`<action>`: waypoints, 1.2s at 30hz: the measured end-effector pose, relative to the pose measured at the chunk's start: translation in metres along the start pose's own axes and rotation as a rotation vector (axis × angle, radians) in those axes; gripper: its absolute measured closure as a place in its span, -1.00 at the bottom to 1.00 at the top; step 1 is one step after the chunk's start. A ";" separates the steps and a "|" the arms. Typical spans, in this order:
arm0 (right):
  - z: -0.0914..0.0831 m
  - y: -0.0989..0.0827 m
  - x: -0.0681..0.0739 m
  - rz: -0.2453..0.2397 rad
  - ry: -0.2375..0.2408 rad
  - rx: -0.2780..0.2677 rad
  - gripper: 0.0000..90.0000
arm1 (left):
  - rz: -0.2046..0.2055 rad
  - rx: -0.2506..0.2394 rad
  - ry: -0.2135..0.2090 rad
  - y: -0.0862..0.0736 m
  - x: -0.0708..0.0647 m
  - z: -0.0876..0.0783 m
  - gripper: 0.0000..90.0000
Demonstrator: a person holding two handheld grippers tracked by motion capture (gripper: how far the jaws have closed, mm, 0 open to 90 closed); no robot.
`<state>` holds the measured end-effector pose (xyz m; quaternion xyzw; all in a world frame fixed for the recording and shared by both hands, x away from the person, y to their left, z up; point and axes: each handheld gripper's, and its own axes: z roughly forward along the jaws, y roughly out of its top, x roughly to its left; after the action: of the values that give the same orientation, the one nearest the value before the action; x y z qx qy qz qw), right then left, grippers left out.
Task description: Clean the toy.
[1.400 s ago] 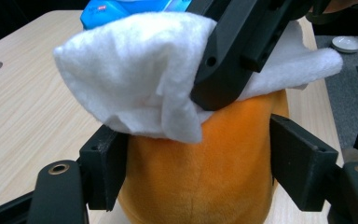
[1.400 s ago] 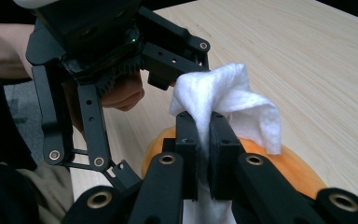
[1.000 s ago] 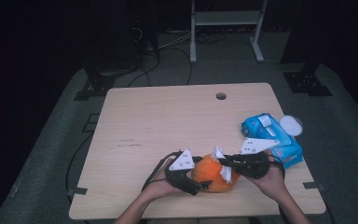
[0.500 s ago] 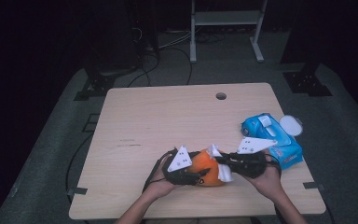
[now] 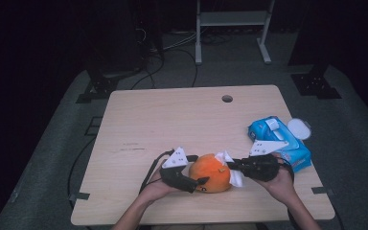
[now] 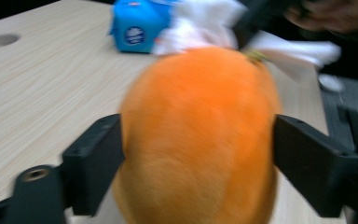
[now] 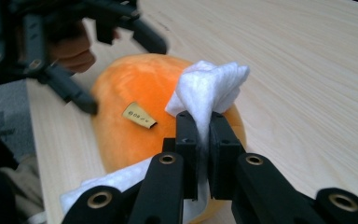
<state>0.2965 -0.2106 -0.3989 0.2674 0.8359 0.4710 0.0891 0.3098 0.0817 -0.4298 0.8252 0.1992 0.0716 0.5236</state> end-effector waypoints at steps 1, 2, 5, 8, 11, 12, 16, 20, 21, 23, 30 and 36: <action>0.000 0.000 0.001 -0.006 0.001 0.000 0.86 | -0.024 0.007 -0.008 -0.001 0.002 0.001 -0.75; 0.000 0.000 0.000 -0.007 0.002 0.002 0.86 | -0.027 0.007 -0.029 -0.003 0.002 0.002 -0.68; -0.001 0.000 -0.005 0.017 0.007 -0.002 0.86 | 0.037 0.002 -0.024 -0.004 -0.004 0.004 -0.36; 0.000 0.005 0.001 0.003 0.012 -0.018 0.86 | 0.134 0.004 -0.019 0.000 -0.013 0.007 -0.28; 0.005 0.015 0.016 -0.044 0.034 -0.034 0.86 | 0.238 0.013 -0.025 0.003 -0.026 0.011 -0.27; 0.007 0.018 0.020 -0.063 0.042 -0.034 0.86 | 0.264 0.018 -0.027 0.004 -0.029 0.012 -0.27; 0.009 0.018 0.022 -0.077 0.036 -0.022 0.86 | 0.259 0.020 -0.035 0.000 -0.024 0.008 -0.28; 0.001 0.006 0.002 -0.019 -0.006 -0.016 0.86 | 0.227 0.016 -0.044 -0.003 -0.018 0.007 -0.29; 0.000 0.004 0.000 -0.012 -0.016 -0.012 0.86 | 0.228 0.016 -0.046 -0.002 -0.018 0.007 -0.29; -0.003 0.001 -0.003 0.004 -0.024 -0.013 0.86 | 0.225 0.018 -0.048 -0.002 -0.019 0.008 -0.31; 0.004 0.009 0.011 -0.051 -0.009 -0.002 0.86 | 0.111 0.041 -0.063 0.000 -0.012 0.007 -0.66; -0.002 -0.001 -0.009 0.023 -0.010 -0.015 0.86 | 0.019 0.094 -0.084 -0.008 -0.001 0.011 -0.66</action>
<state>0.3028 -0.2172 -0.3996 0.2788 0.8288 0.4767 0.0898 0.3101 0.0753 -0.4413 0.8531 0.1724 0.0322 0.4913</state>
